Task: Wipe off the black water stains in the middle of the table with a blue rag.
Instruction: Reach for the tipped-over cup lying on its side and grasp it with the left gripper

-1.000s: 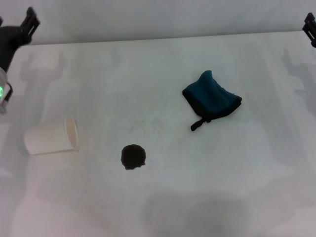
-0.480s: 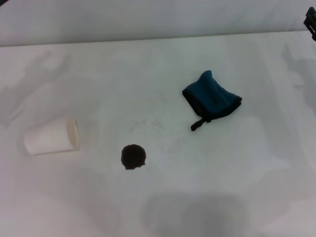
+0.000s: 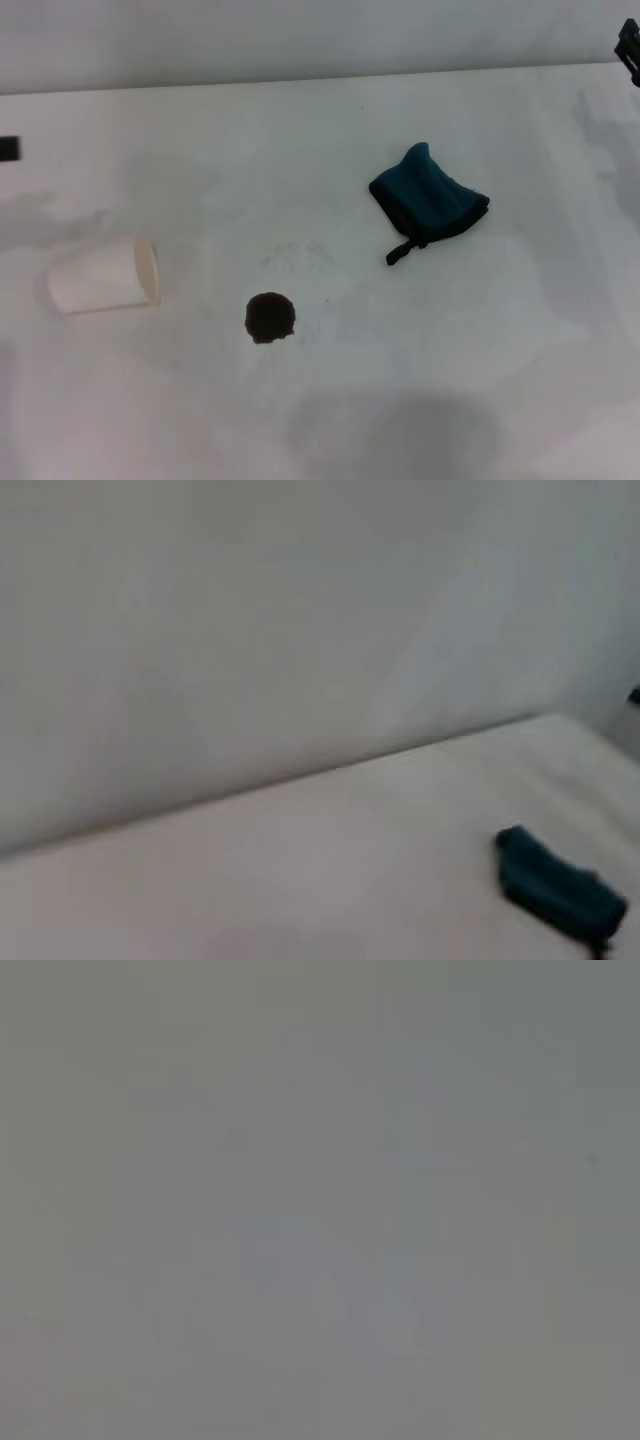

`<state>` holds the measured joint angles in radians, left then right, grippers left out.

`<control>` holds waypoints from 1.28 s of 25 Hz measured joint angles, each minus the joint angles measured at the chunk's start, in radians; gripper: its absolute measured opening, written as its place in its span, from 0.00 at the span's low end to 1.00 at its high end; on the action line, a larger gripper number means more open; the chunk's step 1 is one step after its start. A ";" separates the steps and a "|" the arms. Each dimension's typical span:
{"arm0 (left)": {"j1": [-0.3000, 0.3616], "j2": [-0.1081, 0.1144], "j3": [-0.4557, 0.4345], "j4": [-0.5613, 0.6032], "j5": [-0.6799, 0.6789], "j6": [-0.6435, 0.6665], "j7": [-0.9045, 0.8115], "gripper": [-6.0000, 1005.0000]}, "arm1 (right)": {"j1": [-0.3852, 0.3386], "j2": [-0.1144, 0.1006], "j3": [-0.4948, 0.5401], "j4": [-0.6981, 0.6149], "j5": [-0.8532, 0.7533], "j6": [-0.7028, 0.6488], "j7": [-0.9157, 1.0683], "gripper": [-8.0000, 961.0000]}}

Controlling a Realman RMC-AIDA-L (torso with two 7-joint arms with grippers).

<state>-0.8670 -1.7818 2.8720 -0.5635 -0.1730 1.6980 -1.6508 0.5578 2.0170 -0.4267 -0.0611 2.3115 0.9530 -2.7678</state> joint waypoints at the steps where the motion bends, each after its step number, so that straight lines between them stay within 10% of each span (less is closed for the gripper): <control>1: -0.015 -0.002 -0.003 -0.062 0.014 0.034 0.037 0.88 | -0.002 0.001 0.001 0.002 0.000 -0.001 0.000 0.85; 10: -0.191 0.028 -0.013 -0.190 0.280 0.168 0.222 0.88 | -0.025 0.006 0.003 0.042 0.001 0.001 0.001 0.85; 19: -0.349 0.011 -0.017 -0.175 0.562 0.170 0.339 0.88 | -0.019 0.010 0.004 0.067 0.003 -0.006 0.001 0.85; 32: -0.414 -0.140 -0.021 -0.175 0.737 0.031 0.418 0.88 | -0.002 0.011 0.029 0.139 0.003 0.032 0.025 0.85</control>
<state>-1.2812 -1.9222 2.8508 -0.7384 0.5645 1.7288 -1.2325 0.5562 2.0280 -0.3978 0.0784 2.3149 0.9845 -2.7423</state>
